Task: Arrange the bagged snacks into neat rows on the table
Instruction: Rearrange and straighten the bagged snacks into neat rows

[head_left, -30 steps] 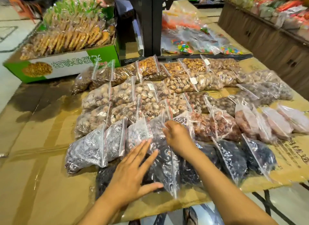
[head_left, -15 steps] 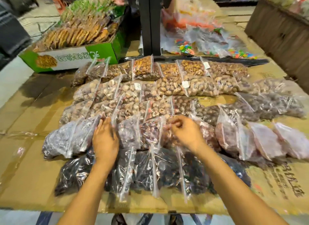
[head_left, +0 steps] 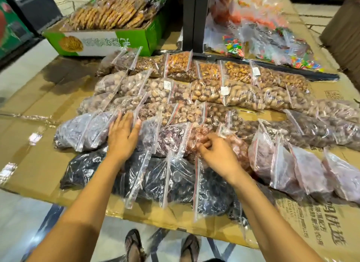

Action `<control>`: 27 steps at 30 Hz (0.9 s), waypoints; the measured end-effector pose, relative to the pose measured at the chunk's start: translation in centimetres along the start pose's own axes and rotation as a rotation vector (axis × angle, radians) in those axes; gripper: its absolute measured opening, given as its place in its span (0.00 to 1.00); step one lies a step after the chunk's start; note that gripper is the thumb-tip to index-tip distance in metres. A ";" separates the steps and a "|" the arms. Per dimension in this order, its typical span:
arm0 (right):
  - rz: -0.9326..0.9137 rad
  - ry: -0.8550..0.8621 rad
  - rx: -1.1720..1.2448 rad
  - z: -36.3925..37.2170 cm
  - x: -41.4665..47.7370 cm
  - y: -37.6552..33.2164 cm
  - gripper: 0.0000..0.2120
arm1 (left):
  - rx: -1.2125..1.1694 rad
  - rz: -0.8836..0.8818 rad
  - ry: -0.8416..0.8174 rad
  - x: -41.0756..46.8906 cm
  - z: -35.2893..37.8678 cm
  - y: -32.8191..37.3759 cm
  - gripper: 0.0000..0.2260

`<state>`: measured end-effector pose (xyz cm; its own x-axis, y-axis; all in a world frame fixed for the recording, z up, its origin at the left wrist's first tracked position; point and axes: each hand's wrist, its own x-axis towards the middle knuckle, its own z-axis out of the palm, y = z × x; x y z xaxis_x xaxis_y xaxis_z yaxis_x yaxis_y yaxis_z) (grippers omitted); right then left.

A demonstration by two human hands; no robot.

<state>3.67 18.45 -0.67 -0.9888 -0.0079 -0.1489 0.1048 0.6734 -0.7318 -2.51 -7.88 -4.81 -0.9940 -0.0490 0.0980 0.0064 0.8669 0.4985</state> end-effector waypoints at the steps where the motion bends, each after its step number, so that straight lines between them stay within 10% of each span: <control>1: -0.018 -0.016 -0.041 0.3 -0.3 -0.1 0.11 | -0.115 -0.027 -0.020 -0.9 -0.5 0.4 0.28; 9: -0.106 -0.016 -0.267 1.9 -4.1 -1.7 0.27 | -0.227 -0.111 0.398 -14.5 -0.2 0.8 0.34; 27: -0.186 0.119 -0.518 7.3 -12.5 -2.1 0.23 | -0.090 -0.413 0.106 -14.3 0.4 -4.1 0.39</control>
<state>16.57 11.72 -2.14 -0.9939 -0.0981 0.0499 -0.1088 0.9439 -0.3119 11.63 -10.54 -8.56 -0.8985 -0.4371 -0.0398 -0.3751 0.7176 0.5868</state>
